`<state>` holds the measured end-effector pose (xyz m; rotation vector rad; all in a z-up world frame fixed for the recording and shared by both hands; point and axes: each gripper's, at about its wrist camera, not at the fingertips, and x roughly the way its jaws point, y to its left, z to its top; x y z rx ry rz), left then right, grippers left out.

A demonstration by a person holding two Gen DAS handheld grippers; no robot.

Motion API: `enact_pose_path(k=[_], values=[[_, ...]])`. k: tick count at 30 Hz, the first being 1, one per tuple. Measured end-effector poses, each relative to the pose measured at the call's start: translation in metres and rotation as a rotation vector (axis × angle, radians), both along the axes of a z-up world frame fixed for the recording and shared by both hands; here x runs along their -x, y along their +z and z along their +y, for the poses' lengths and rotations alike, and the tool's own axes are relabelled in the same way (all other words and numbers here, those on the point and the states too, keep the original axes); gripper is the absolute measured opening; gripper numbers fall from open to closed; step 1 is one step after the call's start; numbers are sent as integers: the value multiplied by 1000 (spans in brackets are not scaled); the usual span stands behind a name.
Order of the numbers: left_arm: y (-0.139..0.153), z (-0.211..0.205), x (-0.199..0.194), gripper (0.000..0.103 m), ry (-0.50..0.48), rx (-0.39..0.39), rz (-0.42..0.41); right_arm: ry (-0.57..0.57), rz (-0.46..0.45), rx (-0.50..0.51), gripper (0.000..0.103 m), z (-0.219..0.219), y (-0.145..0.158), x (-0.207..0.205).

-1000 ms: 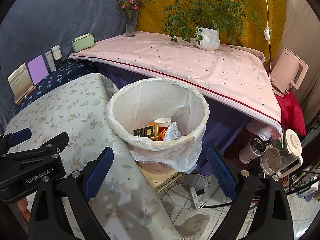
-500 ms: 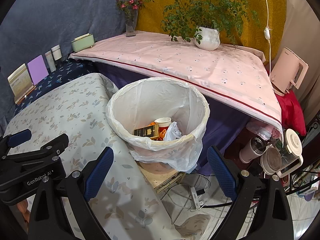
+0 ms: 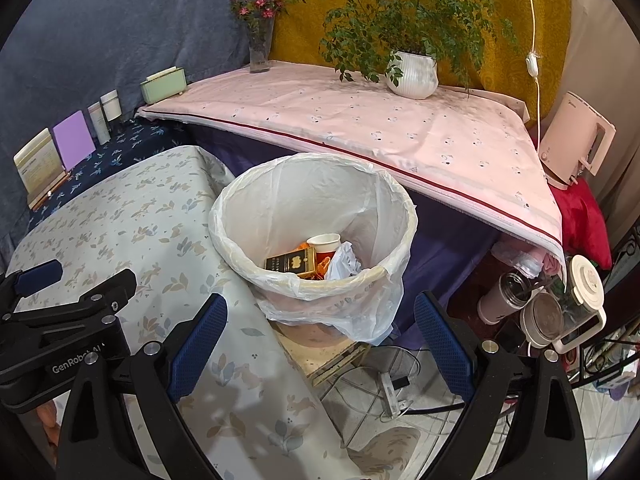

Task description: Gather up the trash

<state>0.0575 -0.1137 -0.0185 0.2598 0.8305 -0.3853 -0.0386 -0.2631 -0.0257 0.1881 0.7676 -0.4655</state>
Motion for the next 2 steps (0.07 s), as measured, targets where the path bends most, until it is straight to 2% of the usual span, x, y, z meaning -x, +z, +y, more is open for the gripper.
enact_pose_path(k=[2], values=[[-1, 0, -1, 91, 0, -2, -1, -1, -2, -2, 91, 0, -1, 1]])
